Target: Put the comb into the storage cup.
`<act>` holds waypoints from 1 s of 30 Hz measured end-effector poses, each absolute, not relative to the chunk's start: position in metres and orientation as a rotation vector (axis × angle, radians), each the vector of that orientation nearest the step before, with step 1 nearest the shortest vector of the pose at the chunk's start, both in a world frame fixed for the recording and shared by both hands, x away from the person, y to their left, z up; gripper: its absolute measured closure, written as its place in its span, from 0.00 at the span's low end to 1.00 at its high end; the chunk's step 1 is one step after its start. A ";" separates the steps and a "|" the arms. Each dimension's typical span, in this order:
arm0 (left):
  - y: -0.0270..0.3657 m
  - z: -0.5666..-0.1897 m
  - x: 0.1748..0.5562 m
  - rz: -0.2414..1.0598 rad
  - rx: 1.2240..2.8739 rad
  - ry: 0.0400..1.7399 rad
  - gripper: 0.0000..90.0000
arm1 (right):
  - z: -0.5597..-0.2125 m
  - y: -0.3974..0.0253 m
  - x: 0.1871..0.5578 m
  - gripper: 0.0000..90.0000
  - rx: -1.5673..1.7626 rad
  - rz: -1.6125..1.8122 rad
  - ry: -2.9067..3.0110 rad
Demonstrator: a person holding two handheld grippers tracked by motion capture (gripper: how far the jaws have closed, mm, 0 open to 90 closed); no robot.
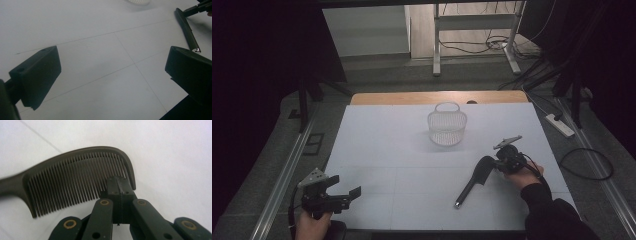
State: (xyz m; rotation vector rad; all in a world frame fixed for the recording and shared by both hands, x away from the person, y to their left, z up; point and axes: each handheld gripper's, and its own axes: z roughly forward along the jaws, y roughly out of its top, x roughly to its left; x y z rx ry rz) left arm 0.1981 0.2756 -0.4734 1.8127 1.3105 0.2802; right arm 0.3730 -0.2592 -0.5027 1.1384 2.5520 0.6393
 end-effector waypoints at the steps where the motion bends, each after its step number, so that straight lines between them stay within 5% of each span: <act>1: 0.276 -0.473 0.198 0.280 1.813 1.310 0.01 | -0.503 -0.258 0.375 1.00 1.142 0.642 2.552; 30: 0.277 -0.474 0.199 0.270 1.799 1.315 0.01 | -0.512 -0.175 0.411 1.00 1.032 0.793 2.600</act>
